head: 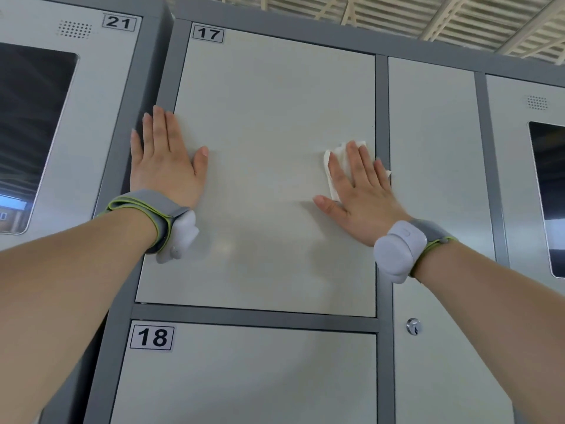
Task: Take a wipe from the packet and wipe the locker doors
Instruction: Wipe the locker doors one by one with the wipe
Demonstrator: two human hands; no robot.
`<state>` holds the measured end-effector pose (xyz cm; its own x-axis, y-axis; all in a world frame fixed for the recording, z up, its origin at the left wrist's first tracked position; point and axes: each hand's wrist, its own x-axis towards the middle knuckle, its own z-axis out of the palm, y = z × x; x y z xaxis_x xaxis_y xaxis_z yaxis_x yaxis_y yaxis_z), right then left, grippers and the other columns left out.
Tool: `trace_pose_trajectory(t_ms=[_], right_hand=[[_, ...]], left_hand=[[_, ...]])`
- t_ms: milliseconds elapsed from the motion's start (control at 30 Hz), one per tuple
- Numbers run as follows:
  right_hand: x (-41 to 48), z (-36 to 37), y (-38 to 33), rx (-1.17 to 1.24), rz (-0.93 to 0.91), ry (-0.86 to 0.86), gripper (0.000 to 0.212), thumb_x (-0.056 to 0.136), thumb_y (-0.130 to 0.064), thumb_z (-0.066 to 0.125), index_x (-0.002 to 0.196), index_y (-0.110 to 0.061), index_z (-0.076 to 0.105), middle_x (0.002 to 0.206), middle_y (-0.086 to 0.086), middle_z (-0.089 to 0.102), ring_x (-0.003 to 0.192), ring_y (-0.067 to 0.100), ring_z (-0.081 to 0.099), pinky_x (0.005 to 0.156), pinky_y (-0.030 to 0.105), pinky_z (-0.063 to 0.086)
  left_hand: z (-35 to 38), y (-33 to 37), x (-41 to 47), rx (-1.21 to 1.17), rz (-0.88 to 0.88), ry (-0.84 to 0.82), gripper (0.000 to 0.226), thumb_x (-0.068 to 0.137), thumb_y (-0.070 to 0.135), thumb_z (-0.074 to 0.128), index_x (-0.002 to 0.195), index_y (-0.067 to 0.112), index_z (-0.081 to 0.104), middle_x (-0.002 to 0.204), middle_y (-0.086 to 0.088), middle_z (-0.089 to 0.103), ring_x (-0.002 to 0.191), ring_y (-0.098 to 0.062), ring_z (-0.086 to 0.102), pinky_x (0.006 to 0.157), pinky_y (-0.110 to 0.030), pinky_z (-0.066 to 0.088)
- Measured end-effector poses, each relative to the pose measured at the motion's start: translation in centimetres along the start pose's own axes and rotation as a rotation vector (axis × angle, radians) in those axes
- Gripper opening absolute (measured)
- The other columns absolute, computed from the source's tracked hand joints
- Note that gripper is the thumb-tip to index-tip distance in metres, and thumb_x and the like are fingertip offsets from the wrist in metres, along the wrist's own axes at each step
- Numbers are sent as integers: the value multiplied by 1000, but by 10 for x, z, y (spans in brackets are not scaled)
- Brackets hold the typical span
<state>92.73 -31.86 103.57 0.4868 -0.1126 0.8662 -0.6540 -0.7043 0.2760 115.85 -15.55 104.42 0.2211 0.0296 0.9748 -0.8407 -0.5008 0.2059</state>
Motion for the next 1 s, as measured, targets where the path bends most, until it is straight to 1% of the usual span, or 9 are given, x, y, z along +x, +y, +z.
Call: trace_pose_trajectory(t_ms=[67,167,233,333,567,667,767,867,1000], right_hand=[[6,-4,5,-17,26,12,84,83,-74,8,150,-26,-8,156,10,-20,143,23,-21,114,36,-15],[26,-14,9,26,118,17,71,93,-61,21,151,-27,-4,157,10,-17,144,23,-18,116,37,-12],[36,-17,8,65,155,24,71,94,-59,22,151,-27,-4,157,10,-17,144,23,-18,116,39,-12],[34,-12,2,69,152,36,72,94,-60,22,151,-26,-6,156,11,-19,143,24,-20,115,40,-14],[-6,5,-17,38,-60,-35,84,82,-75,3,149,-27,-13,154,9,-27,141,23,-28,112,40,-19],[6,1,-12,4,-63,-6,82,84,-74,8,150,-28,-11,155,9,-24,142,23,-25,113,40,-17],[31,-12,-12,48,24,19,72,93,-62,20,151,-27,-5,156,10,-20,143,23,-21,115,41,-14],[42,-15,-21,93,75,34,71,94,-61,21,151,-27,-4,156,11,-19,143,24,-21,115,42,-13],[14,-2,-37,61,-83,28,73,92,-62,18,151,-26,-6,155,11,-22,142,25,-24,115,42,-15]], left_hand=[[0,-2,-3,-3,20,0,67,100,38,27,149,0,2,158,-16,-2,146,-27,-3,118,-39,-5],[0,-8,-9,-3,50,-6,71,98,47,22,150,2,3,158,-15,-1,146,-26,-4,118,-38,-5],[0,-11,-13,-4,60,-17,80,90,54,14,150,4,2,159,-13,-2,146,-24,-5,117,-36,-7],[2,-14,-17,6,66,-12,83,86,55,12,150,4,1,159,-12,-2,146,-23,-5,117,-36,-7],[2,-13,-19,16,72,11,80,89,53,14,150,2,5,158,-15,1,146,-26,-2,117,-37,-6],[3,-14,-20,11,72,31,82,87,55,11,150,3,6,158,-15,3,146,-26,-1,117,-37,-6],[4,-15,-20,-4,74,38,84,86,57,8,150,3,7,158,-14,3,146,-25,0,117,-36,-5],[3,-14,-20,-15,63,37,82,87,55,10,150,4,6,159,-12,2,146,-23,-2,117,-35,-5],[2,-14,-21,-19,60,40,78,89,51,14,150,3,7,159,-13,3,146,-23,-1,117,-35,-4]])
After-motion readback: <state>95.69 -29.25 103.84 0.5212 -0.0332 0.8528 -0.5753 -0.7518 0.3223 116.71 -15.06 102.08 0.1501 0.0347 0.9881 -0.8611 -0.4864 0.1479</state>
